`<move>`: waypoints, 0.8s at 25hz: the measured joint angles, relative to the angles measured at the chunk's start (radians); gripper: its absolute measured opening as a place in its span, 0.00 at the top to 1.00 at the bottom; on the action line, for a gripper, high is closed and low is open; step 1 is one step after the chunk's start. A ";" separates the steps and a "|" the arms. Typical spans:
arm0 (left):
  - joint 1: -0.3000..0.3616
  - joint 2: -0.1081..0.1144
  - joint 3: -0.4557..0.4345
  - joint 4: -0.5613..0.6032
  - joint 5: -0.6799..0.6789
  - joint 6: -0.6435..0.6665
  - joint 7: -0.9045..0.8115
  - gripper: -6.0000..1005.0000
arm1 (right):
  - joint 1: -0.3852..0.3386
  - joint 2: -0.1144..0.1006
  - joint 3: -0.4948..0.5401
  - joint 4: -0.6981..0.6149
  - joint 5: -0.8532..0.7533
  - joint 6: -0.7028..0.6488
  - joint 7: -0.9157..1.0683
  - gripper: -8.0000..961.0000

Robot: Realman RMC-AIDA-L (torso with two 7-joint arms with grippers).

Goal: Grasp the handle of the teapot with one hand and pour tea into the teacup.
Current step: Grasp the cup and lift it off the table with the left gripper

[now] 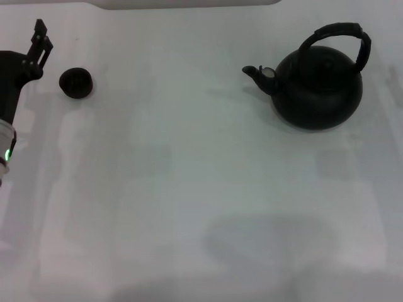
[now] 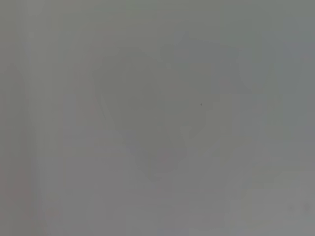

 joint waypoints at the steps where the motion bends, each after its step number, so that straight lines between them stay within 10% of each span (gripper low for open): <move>1: -0.003 0.001 -0.001 0.004 -0.001 -0.004 -0.020 0.14 | 0.000 0.000 0.000 0.000 0.000 0.000 0.000 0.09; 9: -0.066 0.031 -0.036 -0.003 0.001 -0.042 -0.207 0.14 | 0.000 0.000 0.000 0.000 0.000 0.002 0.000 0.09; 20: -0.211 0.158 -0.061 -0.012 0.153 -0.368 -0.526 0.14 | 0.000 0.000 -0.004 -0.001 0.000 0.000 0.001 0.09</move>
